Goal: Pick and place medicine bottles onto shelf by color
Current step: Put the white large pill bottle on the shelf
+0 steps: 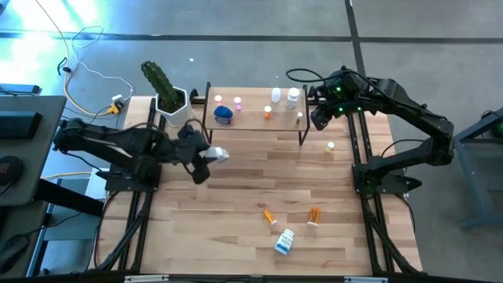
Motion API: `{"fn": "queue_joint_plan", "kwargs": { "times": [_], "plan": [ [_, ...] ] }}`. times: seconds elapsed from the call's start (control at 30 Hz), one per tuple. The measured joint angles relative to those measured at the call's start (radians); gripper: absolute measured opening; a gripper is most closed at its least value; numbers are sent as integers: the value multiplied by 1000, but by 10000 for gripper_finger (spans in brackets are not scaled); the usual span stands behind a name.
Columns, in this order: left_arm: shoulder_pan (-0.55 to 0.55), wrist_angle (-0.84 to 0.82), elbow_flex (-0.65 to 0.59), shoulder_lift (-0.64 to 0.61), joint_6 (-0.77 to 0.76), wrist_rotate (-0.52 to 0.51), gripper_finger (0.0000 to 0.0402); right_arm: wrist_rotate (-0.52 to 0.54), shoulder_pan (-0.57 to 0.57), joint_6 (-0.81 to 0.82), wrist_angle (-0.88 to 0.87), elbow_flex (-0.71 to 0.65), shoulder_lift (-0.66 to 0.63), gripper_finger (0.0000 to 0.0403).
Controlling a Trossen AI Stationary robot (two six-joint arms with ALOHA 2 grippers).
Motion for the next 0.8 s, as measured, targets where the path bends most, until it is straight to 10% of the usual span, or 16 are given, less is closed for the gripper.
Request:
{"fn": "queue_joint_plan", "kwargs": {
  "times": [0.8],
  "plan": [
    [302, 327, 13, -180, 502, 55, 170, 113, 0, 226, 3, 0, 0, 151]
  ]
}}
